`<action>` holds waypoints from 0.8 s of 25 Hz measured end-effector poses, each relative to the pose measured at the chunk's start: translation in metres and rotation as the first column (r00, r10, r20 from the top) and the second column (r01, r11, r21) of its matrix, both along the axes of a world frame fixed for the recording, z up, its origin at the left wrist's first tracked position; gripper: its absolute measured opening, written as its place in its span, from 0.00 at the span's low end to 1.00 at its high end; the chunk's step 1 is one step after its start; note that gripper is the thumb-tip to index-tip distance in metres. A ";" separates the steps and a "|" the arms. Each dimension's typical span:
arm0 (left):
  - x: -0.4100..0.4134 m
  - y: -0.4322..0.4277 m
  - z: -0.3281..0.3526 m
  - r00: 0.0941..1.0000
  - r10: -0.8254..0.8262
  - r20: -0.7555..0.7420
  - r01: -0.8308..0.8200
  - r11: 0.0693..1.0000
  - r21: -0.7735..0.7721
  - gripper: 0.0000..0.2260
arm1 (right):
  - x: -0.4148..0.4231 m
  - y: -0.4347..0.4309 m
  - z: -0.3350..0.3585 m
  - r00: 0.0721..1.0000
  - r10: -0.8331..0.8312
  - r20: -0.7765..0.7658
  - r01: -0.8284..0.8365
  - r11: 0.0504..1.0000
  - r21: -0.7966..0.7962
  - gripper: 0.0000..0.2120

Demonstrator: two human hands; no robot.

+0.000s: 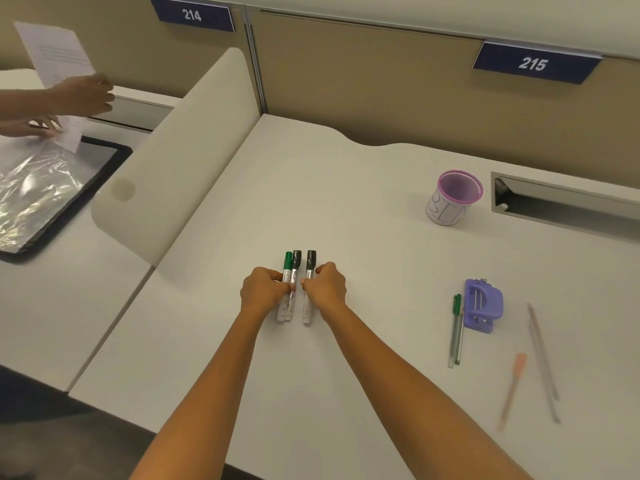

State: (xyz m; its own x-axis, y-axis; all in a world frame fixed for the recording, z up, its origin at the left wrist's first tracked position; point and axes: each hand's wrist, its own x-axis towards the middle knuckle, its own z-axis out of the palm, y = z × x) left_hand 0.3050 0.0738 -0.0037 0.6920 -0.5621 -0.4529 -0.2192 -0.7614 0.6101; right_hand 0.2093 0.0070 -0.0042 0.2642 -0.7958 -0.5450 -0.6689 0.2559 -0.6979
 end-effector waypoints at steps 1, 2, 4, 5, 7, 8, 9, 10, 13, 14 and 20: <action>0.003 0.000 0.001 1.000 -0.006 0.020 0.005 1.000 0.009 0.10 | 0.004 0.000 0.000 0.999 0.010 -0.032 -0.010 1.000 -0.022 0.18; 0.004 0.000 0.003 0.999 -0.014 0.031 0.014 1.000 0.017 0.10 | 0.007 -0.001 0.000 0.998 0.019 -0.055 -0.021 0.999 -0.037 0.17; 0.006 -0.002 0.006 0.998 -0.035 0.047 0.033 0.999 0.040 0.07 | 0.012 -0.001 0.000 0.995 0.034 -0.089 -0.039 0.997 -0.062 0.14; 0.006 -0.003 0.008 0.997 -0.044 0.058 0.040 0.998 0.057 0.06 | 0.014 -0.001 0.000 0.994 0.035 -0.101 -0.043 0.996 -0.073 0.14; 0.007 -0.005 0.011 0.995 -0.053 0.082 0.045 0.995 0.093 0.04 | 0.017 0.000 0.000 0.992 0.043 -0.118 -0.054 0.994 -0.091 0.14; 0.008 -0.007 0.012 0.995 -0.051 0.091 0.042 0.994 0.103 0.04 | 0.019 0.000 -0.001 0.991 0.052 -0.123 -0.065 0.993 -0.101 0.14; 0.008 -0.008 0.013 0.994 -0.049 0.097 0.038 0.993 0.109 0.04 | 0.019 0.000 -0.001 0.990 0.061 -0.128 -0.076 0.991 -0.110 0.14; 0.010 -0.009 0.013 0.993 -0.046 0.104 0.034 0.993 0.113 0.05 | 0.020 0.001 -0.002 0.989 0.068 -0.131 -0.083 0.990 -0.116 0.14; 0.013 -0.010 0.013 0.992 -0.060 0.114 0.048 0.993 0.105 0.10 | 0.022 -0.001 -0.005 0.989 0.067 -0.129 -0.083 0.988 -0.130 0.10; 0.015 -0.010 0.013 0.992 -0.065 0.107 0.055 0.994 0.090 0.12 | 0.023 -0.002 -0.005 0.991 0.062 -0.121 -0.078 0.988 -0.132 0.09; 0.021 -0.010 0.005 0.990 -0.084 0.112 0.078 0.996 0.050 0.18 | 0.027 -0.001 -0.009 0.995 0.042 -0.087 -0.053 0.990 -0.133 0.07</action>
State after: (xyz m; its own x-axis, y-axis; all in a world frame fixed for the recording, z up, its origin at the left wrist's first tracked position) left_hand 0.3259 0.0636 0.0015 0.6936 -0.5991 -0.3999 -0.3473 -0.7645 0.5430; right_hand 0.2368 0.0057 -0.0129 0.2612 -0.8513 -0.4550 -0.7358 0.1295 -0.6647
